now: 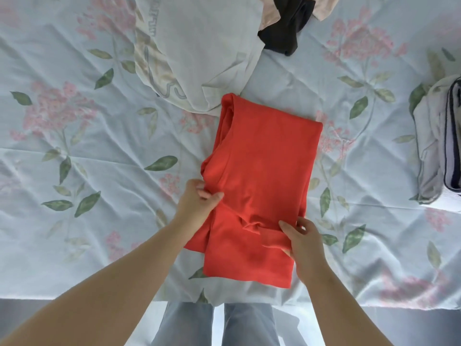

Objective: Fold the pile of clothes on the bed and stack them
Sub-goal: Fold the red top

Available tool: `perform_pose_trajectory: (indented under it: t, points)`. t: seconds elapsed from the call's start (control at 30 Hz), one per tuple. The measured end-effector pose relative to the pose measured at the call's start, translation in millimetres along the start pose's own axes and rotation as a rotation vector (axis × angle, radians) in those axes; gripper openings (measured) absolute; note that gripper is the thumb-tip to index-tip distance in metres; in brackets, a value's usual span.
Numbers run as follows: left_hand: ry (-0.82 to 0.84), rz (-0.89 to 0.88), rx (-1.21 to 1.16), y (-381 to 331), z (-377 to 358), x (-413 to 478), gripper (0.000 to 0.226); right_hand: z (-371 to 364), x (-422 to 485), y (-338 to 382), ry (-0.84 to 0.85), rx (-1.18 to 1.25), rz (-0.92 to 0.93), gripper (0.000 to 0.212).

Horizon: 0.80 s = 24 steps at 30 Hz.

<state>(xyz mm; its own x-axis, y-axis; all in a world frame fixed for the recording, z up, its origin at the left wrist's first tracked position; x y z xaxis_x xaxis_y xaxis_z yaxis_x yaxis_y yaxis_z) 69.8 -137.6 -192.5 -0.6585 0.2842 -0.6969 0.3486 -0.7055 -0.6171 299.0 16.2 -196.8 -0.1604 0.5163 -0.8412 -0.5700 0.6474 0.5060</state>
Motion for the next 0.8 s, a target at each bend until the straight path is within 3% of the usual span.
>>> perform_pose_trajectory:
  t: [0.13, 0.27, 0.33, 0.4, 0.47, 0.57, 0.63, 0.7, 0.73, 0.8]
  points:
    - [0.161, -0.056, 0.416, 5.3, -22.7, -17.3, 0.023, -1.8, 4.2, 7.0, -0.008, -0.011, -0.005, 0.022]
    - [0.209, -0.126, 0.070, -21.9, -9.4, -13.1, 0.011, 7.4, 2.1, 14.5, -0.018, 0.129, 0.032, 0.011]
    - [0.111, -0.156, 0.096, -25.5, 9.8, -5.8, 0.004, 7.1, -0.1, 14.7, -0.008, 0.104, 0.057, 0.010]
    - [0.055, -0.106, 0.247, -13.4, 19.9, -1.8, 0.008, 1.1, -1.2, 11.0, 0.000, -0.015, 0.060, 0.015]
    - [0.170, 0.001, 0.366, 3.7, 9.6, -4.2, 0.017, -2.6, 0.2, 7.2, -0.022, -0.105, 0.041, 0.028]
    - [0.387, 0.210, 0.191, 27.3, -9.2, -17.1, 0.035, -3.8, 1.6, 7.2, -0.031, -0.135, 0.025, 0.037]
    - [0.356, 0.189, 0.228, 31.0, -5.1, -17.9, 0.036, -2.4, 1.5, 7.9, -0.016, -0.164, 0.030, 0.036]
    - [0.249, 0.081, 0.474, 25.7, 8.2, -12.9, 0.029, -0.1, 1.3, 9.6, -0.014, -0.198, 0.039, 0.031]
    - [0.244, 0.042, 0.573, 23.3, 10.1, -11.3, 0.030, 0.7, 2.1, 11.3, -0.016, -0.224, 0.049, 0.031]
    - [0.305, 0.067, 0.544, 21.7, 6.5, -6.8, 0.034, 0.8, 5.6, 15.8, -0.021, -0.261, 0.058, 0.032]
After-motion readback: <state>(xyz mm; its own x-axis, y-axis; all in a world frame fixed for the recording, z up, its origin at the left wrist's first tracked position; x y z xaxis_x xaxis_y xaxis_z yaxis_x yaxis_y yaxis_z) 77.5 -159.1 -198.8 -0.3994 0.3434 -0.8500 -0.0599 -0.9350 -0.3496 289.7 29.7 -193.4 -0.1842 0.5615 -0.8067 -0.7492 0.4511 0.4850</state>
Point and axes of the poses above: each hand's wrist, its own x-axis towards the middle knuckle, its own z-axis out of the back of the hand, y = z × x, the point moved 9 cm from there along x, towards the middle knuckle, and after that the axes turned 1 degree about -x, right-handed, at the moved point
